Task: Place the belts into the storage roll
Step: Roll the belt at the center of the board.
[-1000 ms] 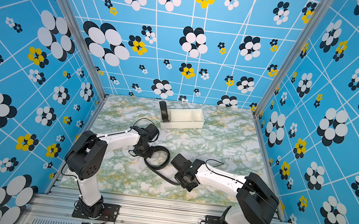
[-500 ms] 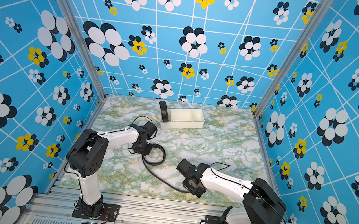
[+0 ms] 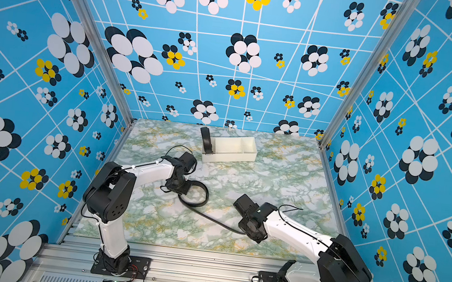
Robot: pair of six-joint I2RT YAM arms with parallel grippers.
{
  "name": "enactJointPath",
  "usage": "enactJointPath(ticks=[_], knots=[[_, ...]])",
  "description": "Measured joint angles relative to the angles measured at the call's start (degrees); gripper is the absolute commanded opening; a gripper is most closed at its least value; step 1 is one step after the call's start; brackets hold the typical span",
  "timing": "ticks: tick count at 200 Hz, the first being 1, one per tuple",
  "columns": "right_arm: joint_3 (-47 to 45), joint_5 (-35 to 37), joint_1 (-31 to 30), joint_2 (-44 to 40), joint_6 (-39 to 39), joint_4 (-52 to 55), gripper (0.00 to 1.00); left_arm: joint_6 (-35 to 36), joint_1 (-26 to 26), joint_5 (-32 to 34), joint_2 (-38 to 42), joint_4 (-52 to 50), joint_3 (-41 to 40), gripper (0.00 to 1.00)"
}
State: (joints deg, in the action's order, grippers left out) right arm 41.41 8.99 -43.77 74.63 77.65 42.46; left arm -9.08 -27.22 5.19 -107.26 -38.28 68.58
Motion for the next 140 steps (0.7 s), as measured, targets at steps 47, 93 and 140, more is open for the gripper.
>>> enactJointPath(ticks=[47, 93, 140], knots=[[4.4, 2.9, 4.5, 5.2, -13.4, -5.7, 0.00, 8.9, -9.9, 4.3, 0.1, 1.9, -0.7, 0.00], [8.1, -1.5, 7.7, 14.6, -21.1, -14.0, 0.07, 13.7, -17.6, 4.8, -0.4, 3.1, -0.5, 0.00], [16.1, -6.4, 8.7, 23.7, -22.8, -20.7, 0.36, 16.4, -21.8, 4.4, -3.0, 3.6, 3.0, 0.00]])
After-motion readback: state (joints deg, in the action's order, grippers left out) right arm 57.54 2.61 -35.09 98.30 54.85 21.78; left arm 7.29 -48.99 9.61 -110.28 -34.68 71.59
